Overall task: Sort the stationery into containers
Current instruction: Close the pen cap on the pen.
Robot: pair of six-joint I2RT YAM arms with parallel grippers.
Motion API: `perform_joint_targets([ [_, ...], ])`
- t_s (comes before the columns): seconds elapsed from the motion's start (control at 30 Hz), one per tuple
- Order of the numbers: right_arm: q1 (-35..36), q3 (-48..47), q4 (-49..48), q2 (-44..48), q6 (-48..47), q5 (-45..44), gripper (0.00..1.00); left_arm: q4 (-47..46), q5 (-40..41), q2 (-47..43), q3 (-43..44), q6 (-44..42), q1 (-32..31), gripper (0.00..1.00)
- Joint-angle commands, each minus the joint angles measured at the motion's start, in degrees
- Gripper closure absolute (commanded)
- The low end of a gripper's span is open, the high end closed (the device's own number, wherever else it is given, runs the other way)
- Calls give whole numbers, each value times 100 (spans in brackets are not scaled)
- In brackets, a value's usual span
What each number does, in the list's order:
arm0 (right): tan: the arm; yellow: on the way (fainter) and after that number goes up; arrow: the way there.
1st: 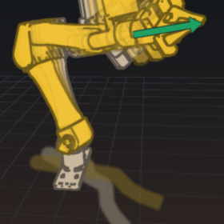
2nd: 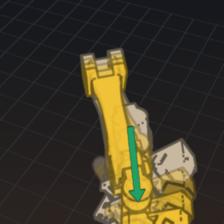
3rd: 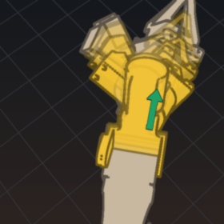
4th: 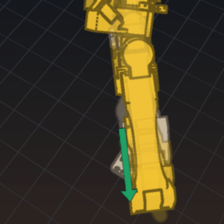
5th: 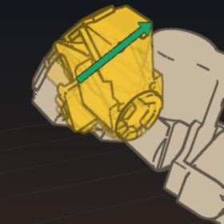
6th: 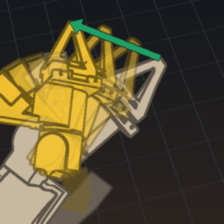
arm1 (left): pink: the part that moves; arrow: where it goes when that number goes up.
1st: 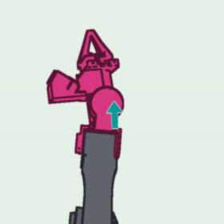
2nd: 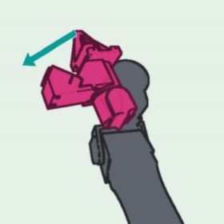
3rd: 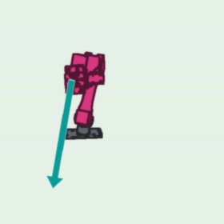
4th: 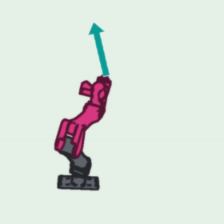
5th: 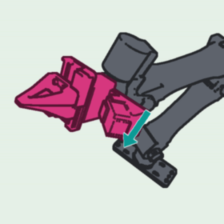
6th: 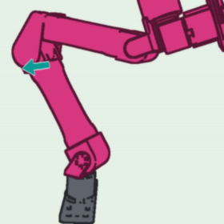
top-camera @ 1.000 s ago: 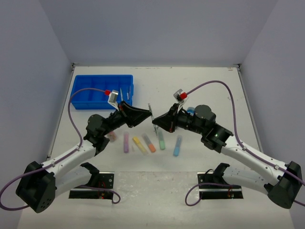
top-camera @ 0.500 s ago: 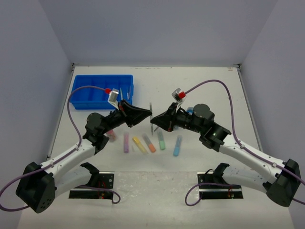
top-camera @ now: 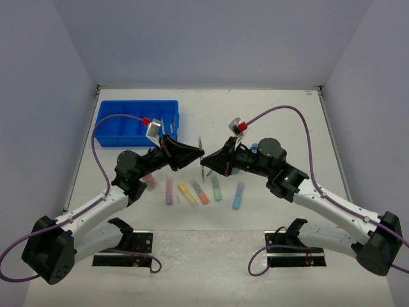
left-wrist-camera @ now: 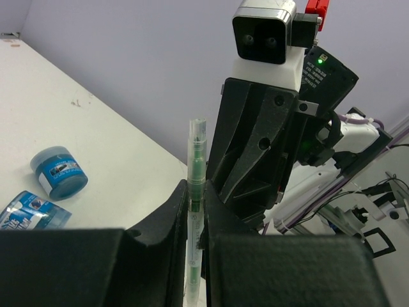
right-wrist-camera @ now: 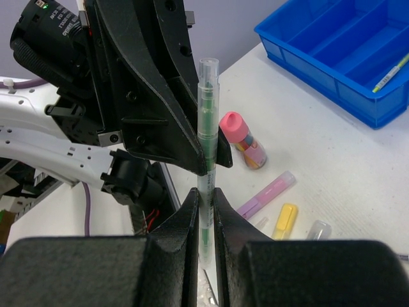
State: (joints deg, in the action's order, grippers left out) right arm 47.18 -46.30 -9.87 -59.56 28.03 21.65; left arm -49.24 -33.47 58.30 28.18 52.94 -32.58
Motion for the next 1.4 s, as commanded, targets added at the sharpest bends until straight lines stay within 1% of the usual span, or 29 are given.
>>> perform_joint_targets([
  [0.0,6,-230,-388,-183,-109,282,84,-415,-190,-235,174,-7,-3,100],
  [0.07,10,-249,-491,-310,-25,501,75,-510,-167,-312,152,16,-3,100],
  [0.17,10,-320,-587,-582,54,701,69,-599,-126,-408,151,32,-19,100],
  [0.23,13,-340,-710,-654,122,831,77,-632,-116,-425,157,33,-3,100],
  [0.27,17,-355,-736,-689,143,839,85,-606,-113,-422,172,40,-5,100],
  [0.3,11,-364,-736,-717,150,851,95,-587,-114,-406,183,56,-9,100],
  [0.33,11,-366,-738,-714,150,825,100,-568,-138,-379,201,41,-3,100],
  [0.37,11,-351,-742,-684,146,804,100,-482,-146,-374,218,-7,-3,99],
  [0.4,13,-344,-732,-665,128,795,100,-360,-119,-385,231,-87,-3,93],
  [0.47,13,-355,-655,-623,82,786,100,-141,28,-433,236,-212,-10,67],
  [0.5,18,-361,-604,-603,53,779,100,-12,71,-469,253,-288,-3,62],
  [0.6,11,-351,-428,-537,-76,779,100,358,89,-545,381,-509,-3,50],
  [0.73,12,-344,-340,-555,-173,964,100,803,280,-595,556,-771,-3,48],
  [0.9,19,-371,-298,-650,-210,1188,100,1181,618,-582,712,-1014,-3,53],
  [1.0,19,-393,-259,-653,-241,1234,100,1171,601,-495,741,-1009,-3,56],
  [1.1,37,-439,-193,-669,-303,1289,100,1097,644,-460,708,-969,-3,64],
  [1.2,52,-466,-156,-708,-351,1298,100,876,616,-440,654,-867,-3,69],
  [1.23,46,-486,-157,-736,-351,1295,100,772,555,-413,632,-787,-3,75],
  [1.27,46,-500,-164,-764,-351,1274,100,667,499,-392,604,-731,-3,86],
  [1.3,46,-513,-175,-773,-335,1223,100,610,464,-368,590,-702,-3,95],
  [1.33,46,-525,-187,-776,-320,1156,100,575,431,-348,578,-674,-3,100],
  [1.37,46,-535,-197,-776,-310,1073,100,560,395,-332,568,-643,-3,100],
])
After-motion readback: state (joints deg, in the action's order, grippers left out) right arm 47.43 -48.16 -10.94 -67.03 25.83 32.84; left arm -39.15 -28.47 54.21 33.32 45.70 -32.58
